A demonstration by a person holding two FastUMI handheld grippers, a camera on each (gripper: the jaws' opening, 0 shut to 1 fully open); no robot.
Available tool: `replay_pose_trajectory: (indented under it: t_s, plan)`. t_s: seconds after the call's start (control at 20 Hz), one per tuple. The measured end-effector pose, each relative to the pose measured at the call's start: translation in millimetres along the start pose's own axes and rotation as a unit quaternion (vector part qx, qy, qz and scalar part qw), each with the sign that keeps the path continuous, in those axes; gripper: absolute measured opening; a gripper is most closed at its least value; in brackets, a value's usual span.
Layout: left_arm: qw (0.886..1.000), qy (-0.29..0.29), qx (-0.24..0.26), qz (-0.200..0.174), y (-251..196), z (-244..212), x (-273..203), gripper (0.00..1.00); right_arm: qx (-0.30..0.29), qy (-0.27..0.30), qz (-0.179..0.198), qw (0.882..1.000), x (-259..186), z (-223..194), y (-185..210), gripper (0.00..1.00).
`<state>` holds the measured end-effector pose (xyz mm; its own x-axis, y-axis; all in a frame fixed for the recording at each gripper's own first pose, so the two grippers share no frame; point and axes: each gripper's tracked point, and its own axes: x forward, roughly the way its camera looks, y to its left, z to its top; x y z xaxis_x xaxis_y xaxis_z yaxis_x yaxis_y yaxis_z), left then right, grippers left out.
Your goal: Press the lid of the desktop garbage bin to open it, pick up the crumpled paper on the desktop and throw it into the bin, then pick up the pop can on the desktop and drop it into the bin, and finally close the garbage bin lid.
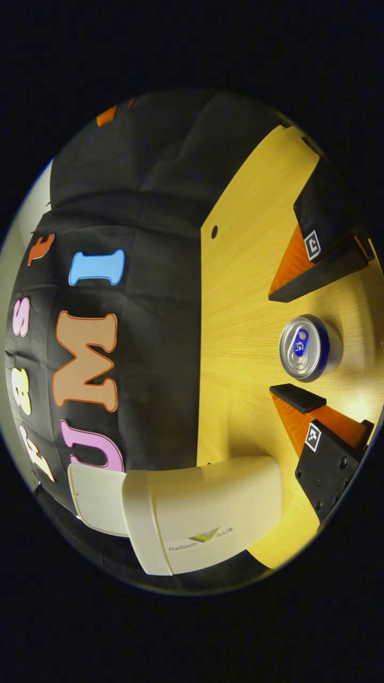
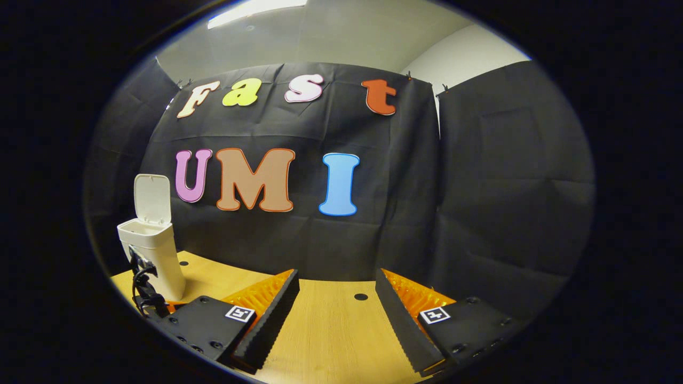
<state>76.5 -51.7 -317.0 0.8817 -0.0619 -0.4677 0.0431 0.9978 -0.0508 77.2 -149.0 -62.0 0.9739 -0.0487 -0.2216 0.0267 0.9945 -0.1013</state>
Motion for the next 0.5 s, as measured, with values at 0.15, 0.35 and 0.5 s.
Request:
replay_pose_trajectory:
  t_s: [0.15,0.35,0.5]
  plan:
    - [1.000,0.027,-0.006,0.001,2.3,-18.3,10.3,0.94,-0.011,0.015,0.000,1.000,-1.7,-11.5,1.4,0.96]
    - [0.999,0.039,-0.010,-0.007,-2.1,-22.0,7.4,0.79,-0.021,0.022,0.009,1.000,-4.9,-13.9,13.7,0.96]
    - [1.000,0.015,-0.001,-0.022,-6.5,6.2,-6.4,0.77,-0.021,0.021,0.020,0.999,-7.2,-11.4,24.2,0.96]
